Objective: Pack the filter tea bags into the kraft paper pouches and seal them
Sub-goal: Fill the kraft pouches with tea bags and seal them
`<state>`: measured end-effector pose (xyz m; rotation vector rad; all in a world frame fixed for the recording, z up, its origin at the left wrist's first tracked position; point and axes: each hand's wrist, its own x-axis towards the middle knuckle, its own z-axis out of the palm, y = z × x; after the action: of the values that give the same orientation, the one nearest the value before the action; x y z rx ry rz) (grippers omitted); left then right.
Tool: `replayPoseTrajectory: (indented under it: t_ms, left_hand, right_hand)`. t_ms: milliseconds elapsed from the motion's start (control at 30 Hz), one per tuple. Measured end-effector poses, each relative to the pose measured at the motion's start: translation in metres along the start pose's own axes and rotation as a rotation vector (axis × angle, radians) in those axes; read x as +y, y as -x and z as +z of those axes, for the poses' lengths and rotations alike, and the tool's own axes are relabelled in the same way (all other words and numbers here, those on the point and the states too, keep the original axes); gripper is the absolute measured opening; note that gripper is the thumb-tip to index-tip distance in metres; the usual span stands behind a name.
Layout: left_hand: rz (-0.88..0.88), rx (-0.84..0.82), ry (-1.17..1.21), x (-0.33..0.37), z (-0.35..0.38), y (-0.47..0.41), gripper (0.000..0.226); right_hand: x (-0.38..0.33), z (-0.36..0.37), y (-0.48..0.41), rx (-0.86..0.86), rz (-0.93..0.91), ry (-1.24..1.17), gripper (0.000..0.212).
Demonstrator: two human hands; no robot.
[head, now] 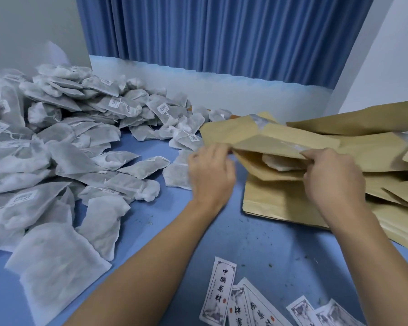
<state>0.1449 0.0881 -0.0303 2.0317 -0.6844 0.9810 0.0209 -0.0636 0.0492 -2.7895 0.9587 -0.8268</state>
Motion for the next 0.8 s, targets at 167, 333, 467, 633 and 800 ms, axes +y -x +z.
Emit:
replayPoseTrajectory:
  t_ms: [167, 333, 467, 633, 800]
  left_hand:
    - [-0.462, -0.533, -0.370, -0.029, -0.003, 0.015, 0.038]
    - [-0.282, -0.072, 0.451, 0.013, -0.017, 0.013, 0.039]
    - [0.248, 0.050, 0.391, 0.055, -0.016, 0.024, 0.041]
    - [0.243, -0.245, 0.105, 0.077, -0.001, 0.018, 0.037]
    - [-0.085, -0.622, 0.127, 0.084, 0.035, -0.030, 0.026]
  right_hand:
    - [-0.003, 0.004, 0.003, -0.015, 0.020, 0.033, 0.038]
    - [-0.001, 0.003, 0.003, -0.007, 0.005, 0.023, 0.044]
    - [0.003, -0.001, 0.000, 0.012, 0.003, -0.027, 0.048]
    - [0.004, -0.003, -0.001, -0.078, -0.020, -0.103, 0.043]
    - [0.004, -0.003, -0.004, -0.120, -0.061, -0.108, 0.025]
